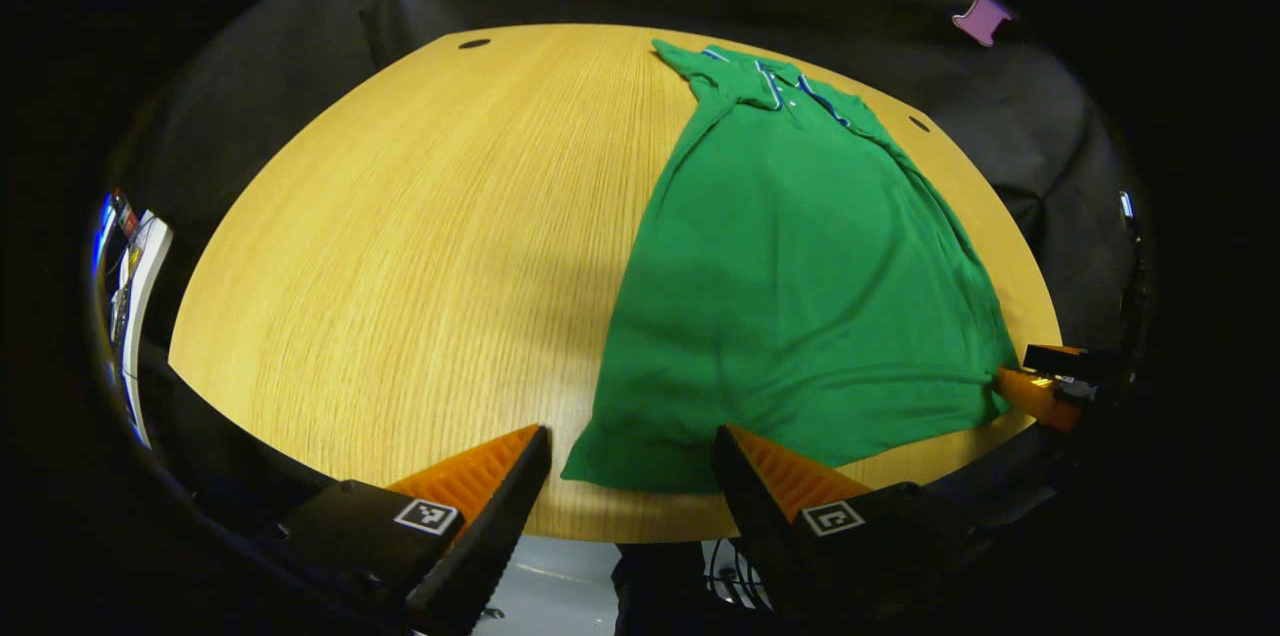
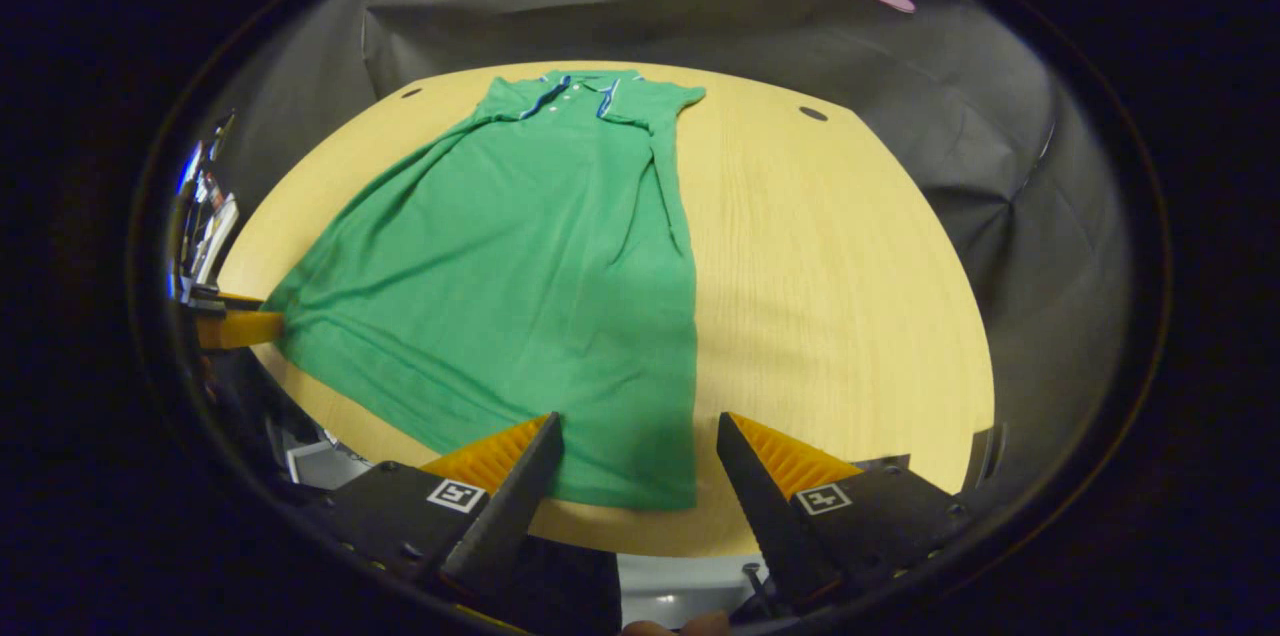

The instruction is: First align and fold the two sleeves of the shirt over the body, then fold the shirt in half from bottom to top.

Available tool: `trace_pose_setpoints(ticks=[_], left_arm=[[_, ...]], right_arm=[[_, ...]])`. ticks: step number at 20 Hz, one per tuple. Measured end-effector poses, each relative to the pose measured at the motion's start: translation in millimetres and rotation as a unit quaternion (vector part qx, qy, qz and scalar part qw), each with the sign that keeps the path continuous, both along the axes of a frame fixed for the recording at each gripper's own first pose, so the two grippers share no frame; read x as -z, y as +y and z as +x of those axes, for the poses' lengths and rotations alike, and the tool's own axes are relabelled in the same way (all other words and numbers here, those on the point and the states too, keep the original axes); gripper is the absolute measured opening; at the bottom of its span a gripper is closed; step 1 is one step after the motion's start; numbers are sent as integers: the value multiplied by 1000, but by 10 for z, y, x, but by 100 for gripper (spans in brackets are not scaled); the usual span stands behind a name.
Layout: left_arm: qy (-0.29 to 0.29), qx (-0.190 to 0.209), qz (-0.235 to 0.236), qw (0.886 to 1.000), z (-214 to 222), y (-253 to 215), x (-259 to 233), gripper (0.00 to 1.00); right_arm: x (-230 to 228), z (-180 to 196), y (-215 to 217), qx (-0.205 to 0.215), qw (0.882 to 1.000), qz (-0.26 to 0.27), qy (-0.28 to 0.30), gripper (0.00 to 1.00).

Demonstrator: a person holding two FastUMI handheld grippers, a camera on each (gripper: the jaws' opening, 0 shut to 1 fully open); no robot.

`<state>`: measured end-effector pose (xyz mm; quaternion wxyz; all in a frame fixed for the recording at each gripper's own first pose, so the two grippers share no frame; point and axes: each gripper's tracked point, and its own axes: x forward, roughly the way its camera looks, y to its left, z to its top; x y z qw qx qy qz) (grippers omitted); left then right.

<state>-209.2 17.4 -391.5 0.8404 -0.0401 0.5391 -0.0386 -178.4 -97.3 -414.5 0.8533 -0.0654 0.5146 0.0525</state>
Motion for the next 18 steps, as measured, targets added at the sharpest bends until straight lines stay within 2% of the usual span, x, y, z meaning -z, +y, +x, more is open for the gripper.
trace_pose_setpoints(ticks=[4,5,6,7,8,9,10,11,12,14,18], left_arm=[[8,9,14,1000,-26,-9,24,100],[10,13,10,1000,-23,-34,18,97],[10,16,1,1000,-12,-74,29,83],[12,13,1,1000,-19,-74,32,77],[13,5,9,1000,-10,-36,42,58],[15,0,8,1000,5,-34,59,44],[17,-1,3,1000,15,-63,57,22],[19,0,1,1000,2,-71,52,15],[20,4,-6,1000,3,-95,41,10],[18,5,-22,1000,8,-136,-18,9],[-24,15,-47,999,201,-187,-327,6]], right_arm=[[41,-8,15,11,1000,26,10,95],[58,-33,34,20,999,40,20,94],[58,6,29,24,999,42,13,90],[90,-6,4,24,999,42,20,81],[58,9,5,25,999,40,19,72],[47,-3,38,19,998,45,26,60],[56,12,97,14,998,50,26,57],[46,10,109,10,999,44,30,19],[34,6,122,1,999,42,27,6],[18,5,129,3,998,41,39,0],[-303,180,174,23,997,77,12,0]])
